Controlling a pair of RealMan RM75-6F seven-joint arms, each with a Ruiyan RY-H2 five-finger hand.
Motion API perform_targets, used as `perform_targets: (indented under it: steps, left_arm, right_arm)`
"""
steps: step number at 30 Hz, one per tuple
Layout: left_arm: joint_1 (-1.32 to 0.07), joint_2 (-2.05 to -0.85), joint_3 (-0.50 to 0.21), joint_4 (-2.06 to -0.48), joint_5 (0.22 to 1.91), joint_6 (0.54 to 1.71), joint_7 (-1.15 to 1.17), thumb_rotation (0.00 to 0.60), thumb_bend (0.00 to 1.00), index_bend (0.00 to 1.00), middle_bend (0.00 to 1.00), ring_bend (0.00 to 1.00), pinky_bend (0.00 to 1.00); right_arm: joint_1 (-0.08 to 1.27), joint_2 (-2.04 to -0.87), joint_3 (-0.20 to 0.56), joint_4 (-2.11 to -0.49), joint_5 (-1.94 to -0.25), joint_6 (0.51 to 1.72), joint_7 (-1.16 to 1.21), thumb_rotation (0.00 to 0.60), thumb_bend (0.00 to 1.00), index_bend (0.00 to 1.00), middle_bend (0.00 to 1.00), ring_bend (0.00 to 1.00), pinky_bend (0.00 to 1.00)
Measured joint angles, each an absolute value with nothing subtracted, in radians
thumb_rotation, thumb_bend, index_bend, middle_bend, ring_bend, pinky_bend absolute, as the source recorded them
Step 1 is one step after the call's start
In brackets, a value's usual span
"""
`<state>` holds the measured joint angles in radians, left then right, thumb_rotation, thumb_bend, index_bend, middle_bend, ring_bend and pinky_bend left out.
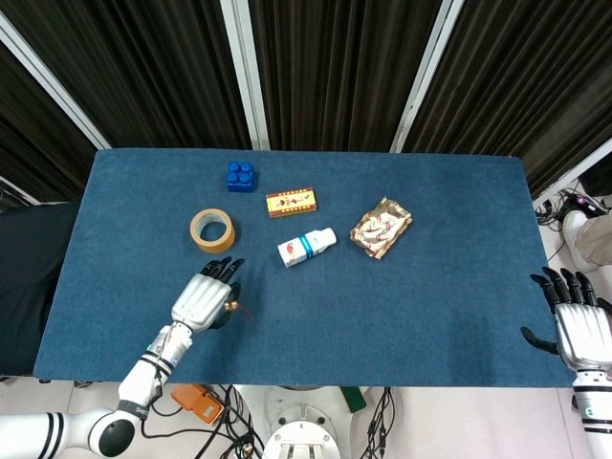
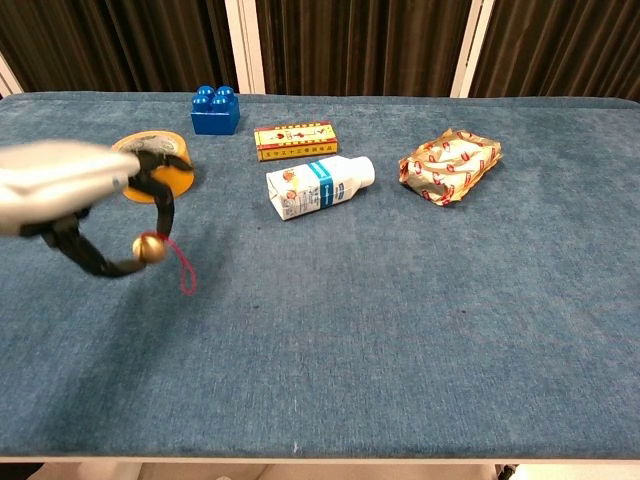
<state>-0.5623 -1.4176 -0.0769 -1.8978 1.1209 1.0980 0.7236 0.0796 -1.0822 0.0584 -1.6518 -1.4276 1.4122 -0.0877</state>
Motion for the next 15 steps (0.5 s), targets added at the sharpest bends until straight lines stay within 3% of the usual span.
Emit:
perform_targets:
  steps: [8, 15]
  left_arm:
    - [-0.609, -1.257, -0.129, -2.163, 1.014, 1.212, 0.964, 0.600, 0.39, 0.52, 0.05, 0.00, 0.12]
    - [-0.667, -1.188, -0.158, -2.293, 0.931, 1.292, 1.117, 0.600, 0.39, 0.52, 0.05, 0.00, 0.12]
  right_arm:
    - [0.079, -1.078, 0.059, -1.654, -1.426, 1.411, -0.079, 0.600, 0.30, 0.22, 0.16, 0.11, 0.00]
    - [0.079, -1.077, 0.059, -1.654, -1.426, 1.412, -0.076, 0.600, 0.30, 0.22, 0.16, 0.11, 0.00]
